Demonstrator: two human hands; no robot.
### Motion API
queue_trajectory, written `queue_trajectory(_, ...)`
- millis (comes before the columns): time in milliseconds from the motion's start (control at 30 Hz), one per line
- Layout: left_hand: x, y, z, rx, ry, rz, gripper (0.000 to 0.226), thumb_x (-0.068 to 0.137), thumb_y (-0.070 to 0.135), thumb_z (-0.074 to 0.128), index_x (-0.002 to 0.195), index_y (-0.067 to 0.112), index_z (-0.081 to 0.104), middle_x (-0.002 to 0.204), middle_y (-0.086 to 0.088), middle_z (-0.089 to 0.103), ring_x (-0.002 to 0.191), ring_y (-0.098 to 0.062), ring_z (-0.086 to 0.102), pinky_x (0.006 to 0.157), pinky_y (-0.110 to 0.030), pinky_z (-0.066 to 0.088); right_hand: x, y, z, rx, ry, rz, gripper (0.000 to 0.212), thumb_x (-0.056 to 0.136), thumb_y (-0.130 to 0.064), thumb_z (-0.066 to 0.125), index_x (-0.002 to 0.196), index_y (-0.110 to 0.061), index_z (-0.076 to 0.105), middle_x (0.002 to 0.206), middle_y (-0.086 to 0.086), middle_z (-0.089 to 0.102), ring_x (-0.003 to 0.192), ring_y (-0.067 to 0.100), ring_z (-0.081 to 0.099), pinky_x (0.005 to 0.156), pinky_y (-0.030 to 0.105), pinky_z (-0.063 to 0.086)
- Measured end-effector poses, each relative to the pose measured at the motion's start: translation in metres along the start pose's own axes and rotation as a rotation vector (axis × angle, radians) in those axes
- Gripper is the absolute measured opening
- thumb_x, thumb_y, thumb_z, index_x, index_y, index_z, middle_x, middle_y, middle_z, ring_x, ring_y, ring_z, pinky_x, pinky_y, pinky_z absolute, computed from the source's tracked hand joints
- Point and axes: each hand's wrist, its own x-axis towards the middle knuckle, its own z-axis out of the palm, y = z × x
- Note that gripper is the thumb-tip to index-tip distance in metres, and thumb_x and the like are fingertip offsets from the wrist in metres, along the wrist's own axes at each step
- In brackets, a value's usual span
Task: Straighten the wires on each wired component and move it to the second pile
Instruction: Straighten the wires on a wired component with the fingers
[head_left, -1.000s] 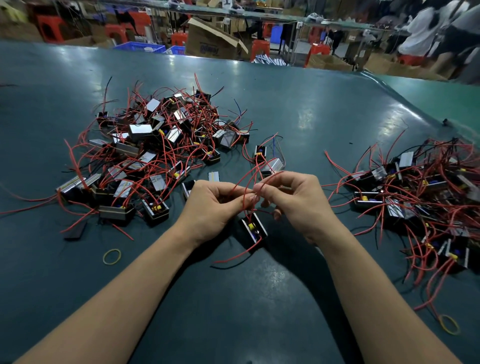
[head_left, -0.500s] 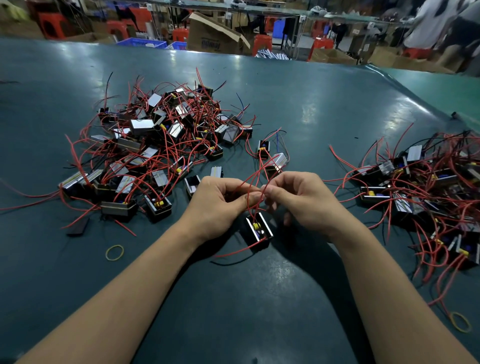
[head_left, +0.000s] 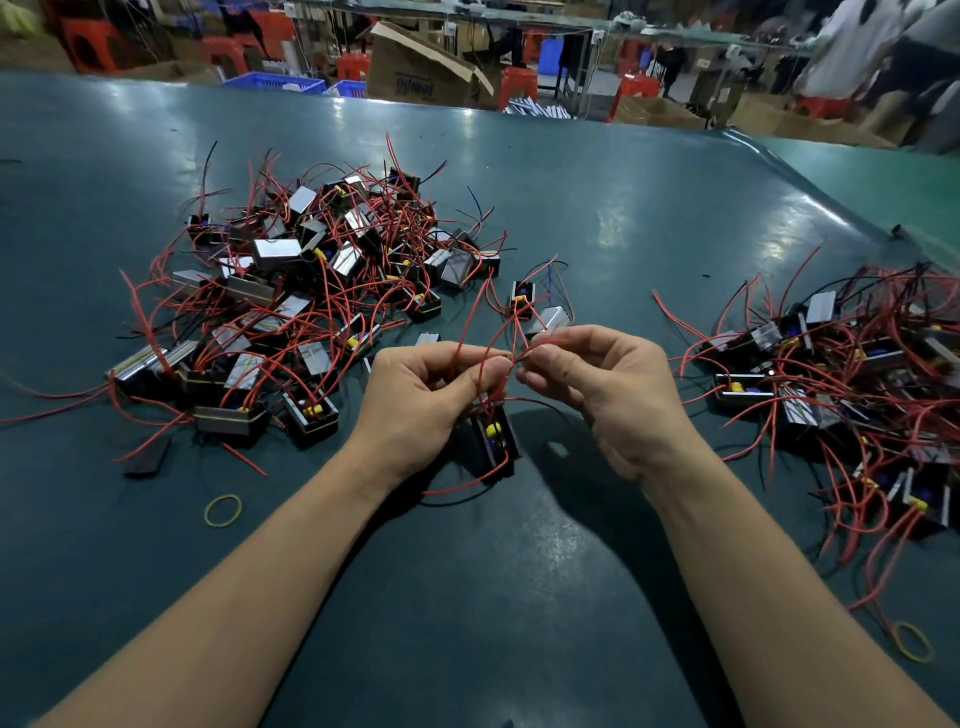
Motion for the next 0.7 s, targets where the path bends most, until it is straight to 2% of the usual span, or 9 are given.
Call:
queue_trajectory(133,-0.0001,-0.0013,0.0007,-0.050,0.004,-0.007,0.013,0.084,0.002,0.068,0.092,0.010,0.074,0.069,-0.001,0.074,0.064,-0.010,0.069,0.063,-0.016,0.053,-0.0024,0.0041,0.0055,-0.124,-0.042,-0.045,0.008,0.081,0.007,0.068,0.082,-0.001,0.069,0.074,0.012,0.073,0.065,0.022,0.070,0.064,0.024,0.056)
queue_trajectory(233,0.0022,-0.0033,-0.0020,-0.041,0.021,-0.020,0.017,0.085,-0.002,0.066,0.099,0.004,0.073,0.067,-0.003,0.073,0.062,-0.011,0.068,0.064,-0.020,0.056,-0.0037,0.0070,0.0089,-0.182,-0.068,-0.057,0.007,0.082,0.006,0.070,0.089,0.006,0.068,0.081,0.018,0.074,0.069,0.026,0.072,0.066,0.025,0.056)
queue_trajectory(367,0.0021,-0.0020,-0.0013,-0.079,0.057,-0.070,0.013,0.085,-0.002,0.066,0.096,0.002,0.073,0.064,-0.002,0.072,0.058,-0.009,0.066,0.059,-0.017,0.054,-0.0033,0.0038,0.0080,-0.187,-0.058,-0.073,0.011,0.082,0.006,0.069,0.085,-0.004,0.070,0.076,0.011,0.074,0.068,0.022,0.071,0.067,0.025,0.057)
queue_trajectory(467,0.0012,-0.0015,0.0004,-0.077,0.022,-0.093,0.011,0.084,-0.002,0.067,0.087,0.006,0.074,0.062,0.000,0.071,0.056,-0.009,0.065,0.057,-0.017,0.052,-0.0044,0.0031,0.0070,-0.206,-0.091,-0.048,0.018,0.084,0.007,0.066,0.092,-0.009,0.071,0.077,0.007,0.074,0.068,0.017,0.070,0.065,0.021,0.055)
queue_trajectory(567,0.0010,-0.0017,-0.0001,-0.066,-0.001,-0.103,0.006,0.080,0.005,0.070,0.081,0.009,0.075,0.063,-0.002,0.071,0.057,-0.010,0.066,0.056,-0.017,0.052,-0.0044,0.0026,0.0064,-0.245,-0.109,-0.037,0.014,0.085,0.004,0.067,0.091,-0.007,0.073,0.078,0.008,0.075,0.068,0.016,0.068,0.065,0.019,0.053)
queue_trajectory(700,-0.0016,0.0000,-0.0005,-0.089,-0.032,-0.133,0.013,0.070,0.020,0.074,0.079,0.012,0.078,0.068,-0.009,0.073,0.062,-0.016,0.069,0.059,-0.021,0.055,-0.0042,0.0061,0.0091,-0.463,-0.025,-0.181,0.018,0.084,0.000,0.071,0.078,-0.016,0.073,0.067,0.003,0.071,0.059,0.014,0.064,0.060,0.028,0.054)
